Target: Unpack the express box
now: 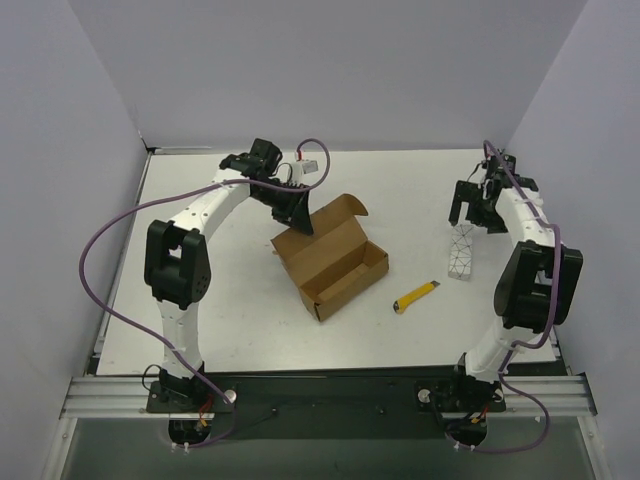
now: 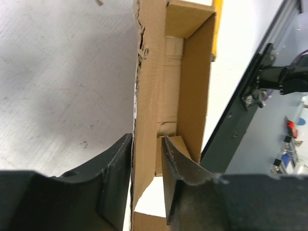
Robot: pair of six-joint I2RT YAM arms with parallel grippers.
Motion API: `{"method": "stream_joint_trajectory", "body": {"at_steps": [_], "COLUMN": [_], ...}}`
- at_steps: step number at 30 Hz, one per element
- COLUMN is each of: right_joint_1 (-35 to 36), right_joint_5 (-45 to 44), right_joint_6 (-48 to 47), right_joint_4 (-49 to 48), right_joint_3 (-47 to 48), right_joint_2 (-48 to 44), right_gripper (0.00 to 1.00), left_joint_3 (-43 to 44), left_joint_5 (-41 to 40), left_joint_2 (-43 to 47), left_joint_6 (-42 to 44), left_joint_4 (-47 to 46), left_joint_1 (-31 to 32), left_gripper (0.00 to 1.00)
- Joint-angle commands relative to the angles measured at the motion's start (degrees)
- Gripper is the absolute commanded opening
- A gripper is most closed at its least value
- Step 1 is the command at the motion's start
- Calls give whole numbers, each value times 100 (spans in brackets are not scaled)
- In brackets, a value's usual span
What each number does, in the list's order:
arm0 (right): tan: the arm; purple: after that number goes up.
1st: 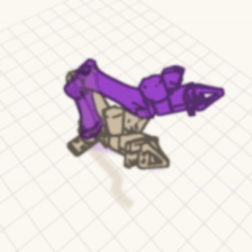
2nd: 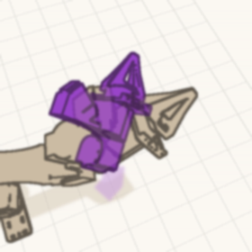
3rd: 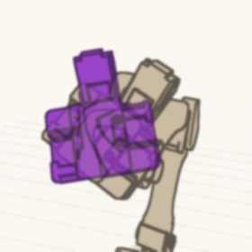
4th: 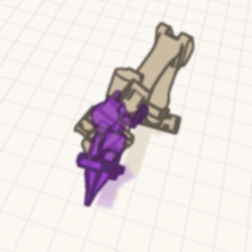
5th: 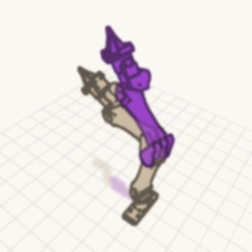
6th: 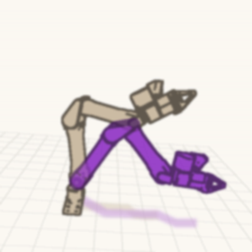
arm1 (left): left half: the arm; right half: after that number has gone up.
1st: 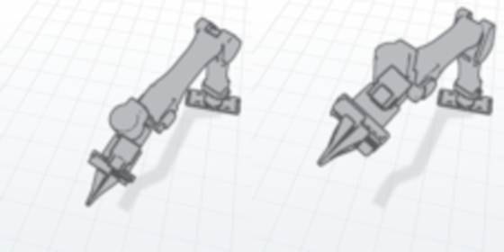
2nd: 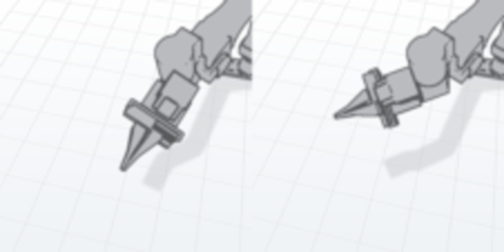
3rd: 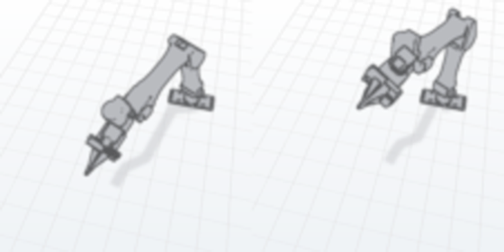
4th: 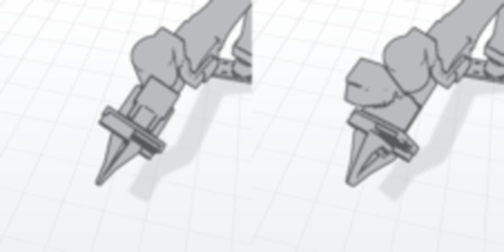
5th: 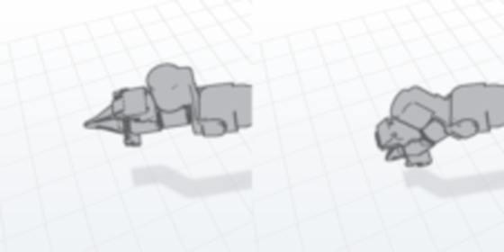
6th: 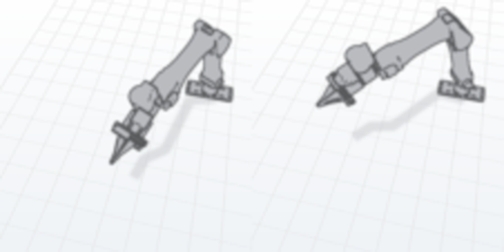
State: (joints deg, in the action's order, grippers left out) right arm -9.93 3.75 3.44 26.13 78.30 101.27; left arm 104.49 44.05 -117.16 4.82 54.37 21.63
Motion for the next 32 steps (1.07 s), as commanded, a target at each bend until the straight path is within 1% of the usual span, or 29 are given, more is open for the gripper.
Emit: {"method": "stream_joint_trajectory", "body": {"at_steps": [1,3,4,5,7,8,10,11,15,19,22,25,26,27,32], "right_joint_1": [0,35,79,184,299,438,614,702,1124,1257,1380,1406,1415,1424,1433], "right_joint_5": [264,495,382,224,-205,-625,-1067,-1348,-1754,-1404,-1245,-1131,-1157,-1166,-1070], "right_joint_6": [-292,-493,-450,-398,-153,-73,-89,-289,-511,-380,-257,-90,-55,-54,-89], "right_joint_4": [918,1226,1393,1421,1421,1430,1517,1561,1764,1781,1825,1834,1834,1843,1826], "right_joint_3": [931,1325,1389,1424,1407,1416,1425,1416,1425,1617,2039,2400,2479,2584,2936], "right_joint_2": [-81,-73,-99,-143,-300,-362,-494,-529,-749,-1013,-1127,-1171,-1171,-1163,-1171], "right_gripper": [99,100,100,100,100,100,100,100,100,100,100,100,100,100,100], "left_joint_3": [265,283,291,309,449,519,773,853,1222,1513,1662,1803,1829,1864,1944], "left_joint_5": [727,990,1078,1140,1132,1106,940,878,605,219,7,-396,-519,-816,-1390], "left_joint_2": [352,352,343,335,335,326,317,308,273,273,256,203,185,185,203], "left_joint_6": [-7,-42,-112,-139,-122,-87,71,133,239,82,-25,71,115,159,362], "left_joint_4": [-207,-321,-356,-426,-445,-410,-340,-244,-251,-418,-585,-585,-568,-559,-532], "left_joint_1": [-44,-88,-106,-158,-194,-220,-247,-264,-492,-790,-1045,-1213,-1231,-1249,-1240], "left_gripper": [42,45,47,63,88,94,95,95,96,97,97,97,97,97,97]}}
